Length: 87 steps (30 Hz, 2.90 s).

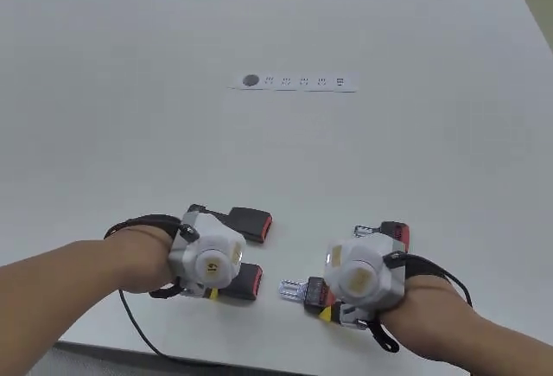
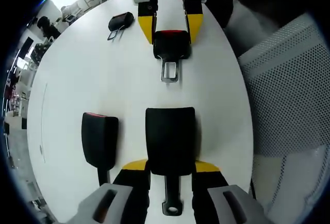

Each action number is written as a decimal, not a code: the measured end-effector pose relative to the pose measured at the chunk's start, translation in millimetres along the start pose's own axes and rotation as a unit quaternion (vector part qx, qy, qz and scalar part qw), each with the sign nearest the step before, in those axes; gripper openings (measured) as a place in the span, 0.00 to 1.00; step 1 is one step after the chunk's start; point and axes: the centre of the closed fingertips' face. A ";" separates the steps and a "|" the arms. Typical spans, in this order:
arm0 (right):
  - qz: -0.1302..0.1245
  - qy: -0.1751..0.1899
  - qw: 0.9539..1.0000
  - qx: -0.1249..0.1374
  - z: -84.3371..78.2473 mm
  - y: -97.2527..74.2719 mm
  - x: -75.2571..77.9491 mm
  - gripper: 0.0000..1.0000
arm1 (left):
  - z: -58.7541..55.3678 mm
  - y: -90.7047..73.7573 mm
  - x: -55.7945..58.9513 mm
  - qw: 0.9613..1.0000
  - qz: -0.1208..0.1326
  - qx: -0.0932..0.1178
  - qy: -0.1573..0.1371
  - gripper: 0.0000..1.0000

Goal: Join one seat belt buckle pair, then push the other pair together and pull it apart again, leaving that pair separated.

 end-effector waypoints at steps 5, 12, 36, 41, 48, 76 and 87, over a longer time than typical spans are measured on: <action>0.001 -0.005 1.000 -0.003 11.8 7.0 -0.8 0.33 | 0.2 -0.3 -0.1 1.000 0.001 0.001 0.002 0.31; 0.002 -0.003 1.000 -0.006 23.1 14.0 2.7 0.33 | 0.7 -0.4 -0.6 1.000 0.000 0.008 0.004 0.31; 0.000 -0.008 1.000 0.017 39.3 23.2 4.7 0.30 | 0.7 0.2 -0.5 0.999 -0.007 0.033 0.007 0.30; -0.004 0.000 1.000 0.023 43.6 26.0 6.0 0.29 | -0.7 0.3 -0.8 1.000 -0.006 0.030 -0.002 0.30; -0.006 0.000 1.000 0.028 47.6 29.7 7.3 0.29 | -2.0 0.4 -1.1 0.999 -0.006 0.036 -0.006 0.29; -0.009 -0.011 0.998 0.054 54.4 31.9 2.7 0.30 | -5.0 0.5 2.9 0.999 -0.008 0.036 0.004 0.30; -0.006 -0.007 0.998 0.059 55.7 32.0 2.2 0.31 | -5.6 -0.6 2.3 0.999 -0.005 0.043 -0.006 0.31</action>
Point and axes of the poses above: the centre of the closed fingertips' face, and the gripper's own axes: y roughly forward along the fingers, x roughly to its right, z roughly out of its top, and after that the axes turned 3 degrees about -y, right-handed
